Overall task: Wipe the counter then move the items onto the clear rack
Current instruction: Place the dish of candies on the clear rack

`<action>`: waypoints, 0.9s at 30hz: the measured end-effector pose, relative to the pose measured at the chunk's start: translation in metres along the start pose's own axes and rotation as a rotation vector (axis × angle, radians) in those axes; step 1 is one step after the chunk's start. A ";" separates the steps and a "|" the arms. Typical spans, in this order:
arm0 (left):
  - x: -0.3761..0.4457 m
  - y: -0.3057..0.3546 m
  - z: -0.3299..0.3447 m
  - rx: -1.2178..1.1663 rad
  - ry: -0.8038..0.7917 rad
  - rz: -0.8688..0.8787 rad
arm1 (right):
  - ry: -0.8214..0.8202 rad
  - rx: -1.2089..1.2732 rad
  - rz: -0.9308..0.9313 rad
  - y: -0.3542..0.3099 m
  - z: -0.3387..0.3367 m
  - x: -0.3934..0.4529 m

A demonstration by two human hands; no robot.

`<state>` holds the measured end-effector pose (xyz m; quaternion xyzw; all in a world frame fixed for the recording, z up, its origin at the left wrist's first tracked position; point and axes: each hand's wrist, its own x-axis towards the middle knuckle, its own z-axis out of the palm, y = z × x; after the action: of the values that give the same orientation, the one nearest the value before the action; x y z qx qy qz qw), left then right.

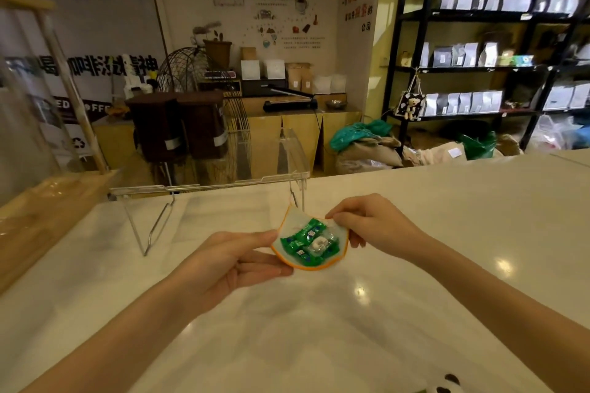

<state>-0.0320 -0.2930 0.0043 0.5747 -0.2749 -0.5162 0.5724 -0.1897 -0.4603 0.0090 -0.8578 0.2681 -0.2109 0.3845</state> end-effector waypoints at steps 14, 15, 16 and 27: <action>0.043 0.118 -0.010 -0.110 0.090 0.242 | 0.287 0.257 -0.104 -0.062 -0.040 0.118; 0.050 0.122 -0.012 -0.125 0.104 0.242 | 0.304 0.229 -0.108 -0.063 -0.040 0.128; 0.058 0.126 -0.014 -0.140 0.117 0.241 | 0.316 0.209 -0.113 -0.063 -0.039 0.138; 0.141 0.125 -0.032 -0.128 0.316 0.133 | 0.203 0.171 0.054 -0.029 -0.011 0.221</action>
<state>0.0761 -0.4330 0.0763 0.5916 -0.1855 -0.3969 0.6768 -0.0173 -0.5875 0.0728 -0.7885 0.3098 -0.3084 0.4326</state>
